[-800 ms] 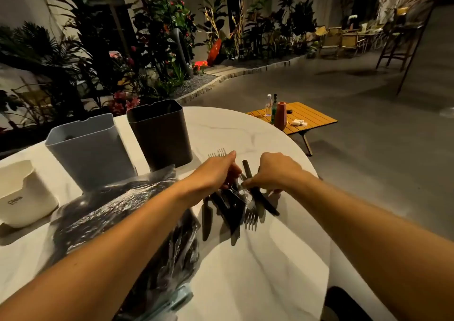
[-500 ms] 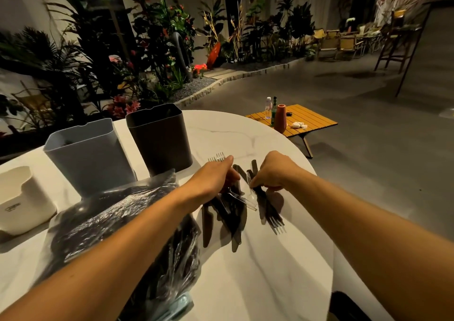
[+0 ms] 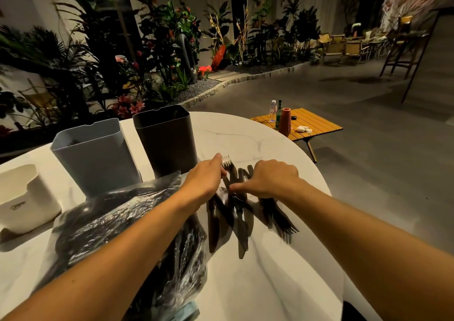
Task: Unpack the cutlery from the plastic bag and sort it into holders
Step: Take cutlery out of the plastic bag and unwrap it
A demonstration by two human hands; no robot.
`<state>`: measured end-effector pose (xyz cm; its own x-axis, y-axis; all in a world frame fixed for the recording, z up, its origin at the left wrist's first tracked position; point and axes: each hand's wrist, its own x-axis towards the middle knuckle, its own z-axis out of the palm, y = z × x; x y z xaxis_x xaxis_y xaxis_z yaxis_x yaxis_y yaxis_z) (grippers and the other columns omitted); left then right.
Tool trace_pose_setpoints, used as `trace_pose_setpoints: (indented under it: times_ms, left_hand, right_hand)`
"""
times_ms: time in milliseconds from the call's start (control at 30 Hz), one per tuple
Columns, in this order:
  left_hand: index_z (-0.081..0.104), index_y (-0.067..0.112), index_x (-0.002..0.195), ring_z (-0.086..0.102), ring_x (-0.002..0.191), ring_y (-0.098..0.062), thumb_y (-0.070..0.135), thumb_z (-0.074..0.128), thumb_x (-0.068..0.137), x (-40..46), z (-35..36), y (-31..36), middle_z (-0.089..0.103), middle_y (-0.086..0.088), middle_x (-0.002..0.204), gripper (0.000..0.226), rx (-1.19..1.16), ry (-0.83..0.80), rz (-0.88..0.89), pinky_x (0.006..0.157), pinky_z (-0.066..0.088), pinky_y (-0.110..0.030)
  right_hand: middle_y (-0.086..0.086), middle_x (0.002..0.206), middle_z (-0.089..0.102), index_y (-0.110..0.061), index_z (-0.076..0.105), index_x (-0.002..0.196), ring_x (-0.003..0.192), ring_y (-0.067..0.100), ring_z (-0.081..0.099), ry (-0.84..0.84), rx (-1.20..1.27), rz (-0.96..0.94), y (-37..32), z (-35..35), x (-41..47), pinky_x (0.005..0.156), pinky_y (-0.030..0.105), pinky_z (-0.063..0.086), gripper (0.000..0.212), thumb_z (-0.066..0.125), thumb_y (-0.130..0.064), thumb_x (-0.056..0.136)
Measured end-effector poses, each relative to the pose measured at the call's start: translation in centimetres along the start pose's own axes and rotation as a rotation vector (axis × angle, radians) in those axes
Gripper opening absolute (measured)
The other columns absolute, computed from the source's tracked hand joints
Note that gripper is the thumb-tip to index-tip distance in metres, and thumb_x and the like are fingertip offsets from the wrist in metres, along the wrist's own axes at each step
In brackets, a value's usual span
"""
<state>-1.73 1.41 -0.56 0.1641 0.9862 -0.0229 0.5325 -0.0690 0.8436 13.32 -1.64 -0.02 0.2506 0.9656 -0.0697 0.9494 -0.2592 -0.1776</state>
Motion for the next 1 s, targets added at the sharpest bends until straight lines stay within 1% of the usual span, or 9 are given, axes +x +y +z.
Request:
trace_pose_setpoints:
  times_ms: [167, 267, 400, 600, 667, 800, 867, 933, 1000]
  left_hand:
    - [0.063, 0.019, 0.085, 0.06, 0.106, -0.027, 0.047, 0.023, 0.107, 0.0, -0.2, -0.4, 0.064, -0.012, 0.109, 0.053, -0.02, 0.015, -0.025, 0.104, 0.047, -0.051]
    - [0.062, 0.02, 0.081, 0.06, 0.105, -0.029, 0.049, 0.025, 0.106, 0.1, -0.3, -0.5, 0.064, -0.012, 0.108, 0.053, -0.021, 0.008, -0.041, 0.103, 0.048, -0.051]
    - [0.063, 0.019, 0.081, 0.061, 0.104, -0.03, 0.05, 0.026, 0.105, 0.1, -0.6, -0.4, 0.064, -0.013, 0.105, 0.053, -0.034, 0.005, -0.047, 0.101, 0.049, -0.052]
    - [0.063, 0.013, 0.091, 0.061, 0.108, -0.031, 0.05, 0.027, 0.105, -0.4, -0.6, -0.1, 0.064, -0.014, 0.109, 0.053, -0.04, -0.001, -0.056, 0.103, 0.048, -0.053]
    - [0.065, 0.011, 0.101, 0.06, 0.11, -0.032, 0.049, 0.026, 0.105, -0.4, -0.9, -0.1, 0.063, -0.015, 0.109, 0.054, -0.027, -0.003, -0.054, 0.103, 0.048, -0.053]
    - [0.066, 0.017, 0.091, 0.061, 0.105, -0.027, 0.048, 0.025, 0.106, -0.2, -1.4, -0.2, 0.065, -0.009, 0.109, 0.054, 0.003, -0.019, -0.029, 0.102, 0.048, -0.051]
    - [0.067, 0.018, 0.099, 0.06, 0.106, -0.024, 0.048, 0.023, 0.106, -0.3, -1.3, 0.0, 0.066, -0.006, 0.113, 0.053, 0.023, -0.049, -0.006, 0.103, 0.047, -0.049]
    - [0.066, 0.019, 0.109, 0.058, 0.109, -0.023, 0.047, 0.021, 0.106, -0.4, -1.0, 0.2, 0.065, -0.006, 0.12, 0.054, 0.034, -0.087, 0.013, 0.105, 0.045, -0.049]
    - [0.064, 0.018, 0.113, 0.057, 0.111, -0.025, 0.048, 0.018, 0.106, -0.5, -0.8, 0.4, 0.063, -0.008, 0.122, 0.056, 0.035, -0.105, 0.013, 0.106, 0.044, -0.049]
  right_hand:
    - [-0.004, 0.074, 0.053, -0.019, 0.053, 0.081, 0.083, 0.016, 0.057, -0.071, -0.008, -0.036, -1.0, 0.2, 0.1, 0.082, 0.032, 0.047, 0.061, 0.057, -0.08, 0.075]
    - [-0.003, 0.072, 0.055, -0.02, 0.049, 0.072, 0.074, 0.014, 0.057, -0.049, 0.085, -0.031, -0.9, 0.6, 0.4, 0.074, 0.029, 0.049, 0.056, 0.063, -0.074, 0.076]
    - [-0.002, 0.072, 0.056, -0.02, 0.048, 0.073, 0.068, 0.012, 0.054, -0.025, 0.127, -0.048, -0.4, 0.4, -0.2, 0.059, 0.024, 0.042, 0.062, 0.06, -0.081, 0.071]
    - [-0.003, 0.083, 0.052, -0.018, 0.05, 0.105, 0.081, 0.015, 0.057, -0.02, 0.11, -0.121, -0.8, 1.5, -0.4, 0.056, 0.022, 0.037, 0.061, 0.062, -0.072, 0.079]
    - [-0.002, 0.08, 0.052, -0.016, 0.052, 0.105, 0.078, 0.014, 0.056, -0.027, 0.17, -0.113, -0.9, 1.6, -0.1, 0.056, 0.021, 0.037, 0.058, 0.061, -0.069, 0.082]
    - [0.0, 0.084, 0.059, -0.013, 0.06, 0.098, 0.069, 0.013, 0.053, -0.129, 0.131, -0.087, 0.3, -0.2, 0.3, 0.062, 0.022, 0.041, 0.064, 0.055, -0.075, 0.081]
    - [0.0, 0.081, 0.059, -0.012, 0.062, 0.096, 0.07, 0.013, 0.054, -0.18, 0.112, -0.075, 0.5, -0.7, 0.2, 0.062, 0.021, 0.041, 0.067, 0.054, -0.076, 0.08]
    - [-0.002, 0.075, 0.056, -0.016, 0.057, 0.084, 0.068, 0.012, 0.054, -0.158, 0.086, -0.066, -0.3, -0.2, -0.1, 0.06, 0.021, 0.041, 0.061, 0.052, -0.077, 0.081]
    - [-0.003, 0.074, 0.056, -0.018, 0.056, 0.084, 0.067, 0.012, 0.055, -0.088, 0.047, -0.069, -1.6, 0.7, -0.3, 0.06, 0.023, 0.042, 0.055, 0.055, -0.073, 0.084]
